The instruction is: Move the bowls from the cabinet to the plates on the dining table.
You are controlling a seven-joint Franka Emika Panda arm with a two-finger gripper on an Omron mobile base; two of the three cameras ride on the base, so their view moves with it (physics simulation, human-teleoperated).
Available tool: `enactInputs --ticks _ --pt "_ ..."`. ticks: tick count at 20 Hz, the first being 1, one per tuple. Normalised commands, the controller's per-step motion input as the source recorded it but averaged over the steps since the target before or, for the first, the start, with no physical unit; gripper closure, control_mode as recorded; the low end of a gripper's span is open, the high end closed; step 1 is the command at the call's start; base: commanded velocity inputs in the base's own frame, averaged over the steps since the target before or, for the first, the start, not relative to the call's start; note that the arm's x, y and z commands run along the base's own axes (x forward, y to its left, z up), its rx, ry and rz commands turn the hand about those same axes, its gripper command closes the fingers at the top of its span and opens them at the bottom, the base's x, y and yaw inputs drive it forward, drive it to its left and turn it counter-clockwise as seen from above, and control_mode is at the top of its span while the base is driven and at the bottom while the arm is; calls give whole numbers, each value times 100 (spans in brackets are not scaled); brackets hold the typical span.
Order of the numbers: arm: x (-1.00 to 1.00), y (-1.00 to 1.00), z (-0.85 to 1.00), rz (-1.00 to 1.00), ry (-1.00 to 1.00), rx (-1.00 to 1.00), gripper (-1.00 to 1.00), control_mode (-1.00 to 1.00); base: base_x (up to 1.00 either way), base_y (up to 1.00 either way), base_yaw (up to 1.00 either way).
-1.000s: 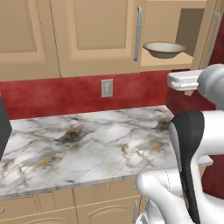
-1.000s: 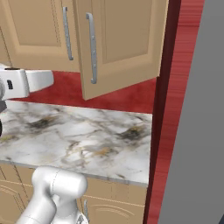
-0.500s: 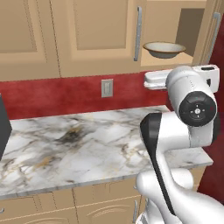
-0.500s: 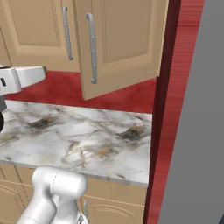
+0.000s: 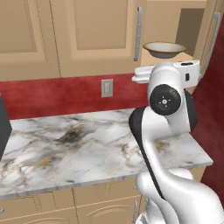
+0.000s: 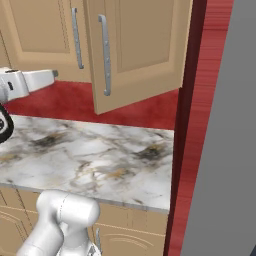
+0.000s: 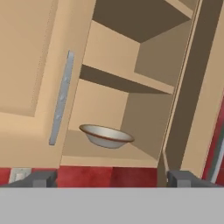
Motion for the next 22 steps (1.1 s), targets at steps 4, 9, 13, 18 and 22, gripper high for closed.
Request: enactInputs --ticks 4,9,13,18,22 --pt "31 -10 -4 -4 -1 2 -100 -100 0 0 0" --pt "26 -12 0 -5 0 4 -100 -100 0 0 0" --pt "26 -8 -2 -5 0 2 -100 -100 0 0 0" --pt "25 -9 -3 -5 0 1 -100 -100 0 0 0" --pt "23 -14 -2 -4 0 1 -100 -100 0 0 0"
